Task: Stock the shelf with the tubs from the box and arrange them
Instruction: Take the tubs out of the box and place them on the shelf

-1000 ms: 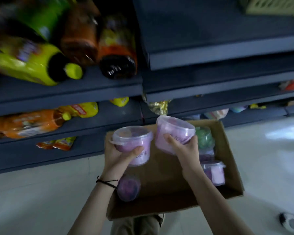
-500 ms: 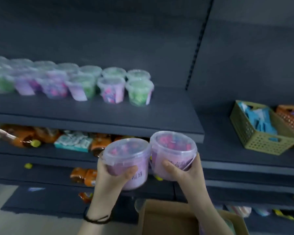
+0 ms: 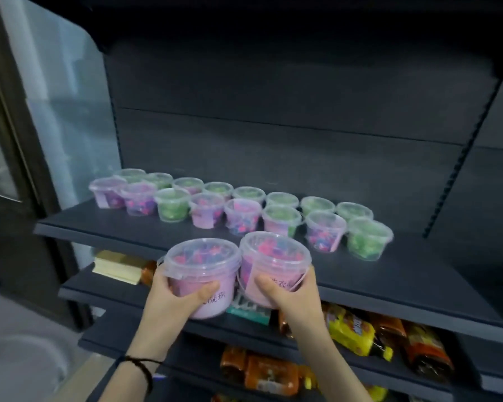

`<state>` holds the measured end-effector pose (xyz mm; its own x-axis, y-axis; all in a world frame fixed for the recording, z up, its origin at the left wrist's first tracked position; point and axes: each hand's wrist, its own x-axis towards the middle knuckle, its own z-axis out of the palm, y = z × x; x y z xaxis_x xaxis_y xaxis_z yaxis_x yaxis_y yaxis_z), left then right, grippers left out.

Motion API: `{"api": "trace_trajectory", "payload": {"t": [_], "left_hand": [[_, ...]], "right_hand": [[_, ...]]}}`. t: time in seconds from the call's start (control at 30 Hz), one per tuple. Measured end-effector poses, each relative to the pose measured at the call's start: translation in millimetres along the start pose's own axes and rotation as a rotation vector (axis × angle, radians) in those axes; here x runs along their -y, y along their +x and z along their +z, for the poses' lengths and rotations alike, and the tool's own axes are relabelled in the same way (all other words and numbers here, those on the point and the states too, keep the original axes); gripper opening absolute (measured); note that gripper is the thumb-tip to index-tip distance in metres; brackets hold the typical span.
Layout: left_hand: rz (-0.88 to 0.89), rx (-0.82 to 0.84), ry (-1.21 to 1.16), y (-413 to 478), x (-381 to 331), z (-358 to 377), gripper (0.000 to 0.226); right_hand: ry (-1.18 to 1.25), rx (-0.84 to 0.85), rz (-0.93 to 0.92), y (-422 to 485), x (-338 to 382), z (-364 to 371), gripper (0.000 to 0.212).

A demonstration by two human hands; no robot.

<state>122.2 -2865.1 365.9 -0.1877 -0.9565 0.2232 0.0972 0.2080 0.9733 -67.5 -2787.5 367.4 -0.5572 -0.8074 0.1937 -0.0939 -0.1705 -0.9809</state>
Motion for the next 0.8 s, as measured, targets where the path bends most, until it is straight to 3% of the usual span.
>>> {"api": "trace_trajectory", "payload": {"t": [0.1,0.23,0.37,0.47,0.8], "left_hand": [[-0.017,-0.041,0.029,26.9,8.0,-44.7,0.114],[-0.017,-0.068,0.037,54.4,15.8,-77.6,0.108],[-0.029,-0.099,0.027,95.4,35.9,-109.3,0.100],[-0.026,-0.182,0.056,132.0,51.6,-134.6,0.103],[-0.018,-0.331,0.050,244.4,90.3,-215.9,0.093]], "right_hand": [[0.008,0.057,-0.003,12.4,-1.7,49.0,0.082],[0.012,0.106,-0.006,34.8,-13.2,94.2,0.094],[0.045,0.148,0.009,70.2,-35.5,144.2,0.088],[0.061,0.177,0.017,98.1,-50.9,183.5,0.094],[0.002,0.254,-0.024,168.0,-87.0,294.9,0.086]]}}
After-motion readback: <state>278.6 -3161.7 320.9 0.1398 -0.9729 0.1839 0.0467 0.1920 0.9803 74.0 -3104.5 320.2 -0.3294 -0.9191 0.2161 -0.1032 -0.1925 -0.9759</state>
